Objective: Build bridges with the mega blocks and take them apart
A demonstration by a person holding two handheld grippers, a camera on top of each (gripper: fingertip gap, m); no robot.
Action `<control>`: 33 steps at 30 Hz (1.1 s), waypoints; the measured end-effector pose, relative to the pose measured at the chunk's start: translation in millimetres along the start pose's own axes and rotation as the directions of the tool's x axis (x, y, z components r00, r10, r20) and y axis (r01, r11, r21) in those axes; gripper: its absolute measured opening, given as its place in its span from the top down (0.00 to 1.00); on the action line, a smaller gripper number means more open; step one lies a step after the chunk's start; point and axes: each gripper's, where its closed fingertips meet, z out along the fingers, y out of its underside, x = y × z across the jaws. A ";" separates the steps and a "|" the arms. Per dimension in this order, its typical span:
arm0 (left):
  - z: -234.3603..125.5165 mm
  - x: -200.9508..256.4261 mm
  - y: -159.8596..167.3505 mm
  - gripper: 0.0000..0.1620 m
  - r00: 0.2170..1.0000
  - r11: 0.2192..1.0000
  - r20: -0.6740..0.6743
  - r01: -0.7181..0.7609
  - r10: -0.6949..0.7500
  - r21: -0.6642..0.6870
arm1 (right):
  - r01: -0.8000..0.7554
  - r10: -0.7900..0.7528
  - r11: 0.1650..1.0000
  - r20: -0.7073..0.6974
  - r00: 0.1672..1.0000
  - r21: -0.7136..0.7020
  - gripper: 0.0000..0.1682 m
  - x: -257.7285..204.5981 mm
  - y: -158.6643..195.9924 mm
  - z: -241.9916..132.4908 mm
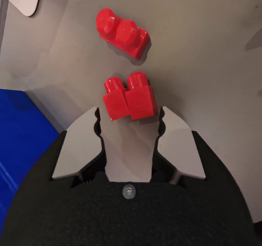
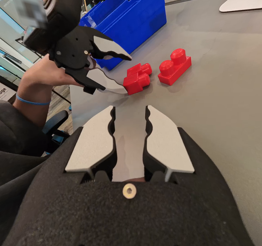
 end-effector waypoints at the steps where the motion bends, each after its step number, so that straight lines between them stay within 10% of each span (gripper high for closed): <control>1: 1.5 2.1 0.8 0.50 1.000 1.000 -0.015 0.018 -0.017 0.005 | 0.001 -0.001 1.000 0.001 1.000 -0.001 0.76 -0.3 0.2 0.1; 33: 29.9 4.2 8.3 0.45 0.931 0.957 -0.222 0.276 -0.289 -0.088 | -0.004 0.004 1.000 0.005 1.000 -0.019 0.76 1.4 3.6 0.2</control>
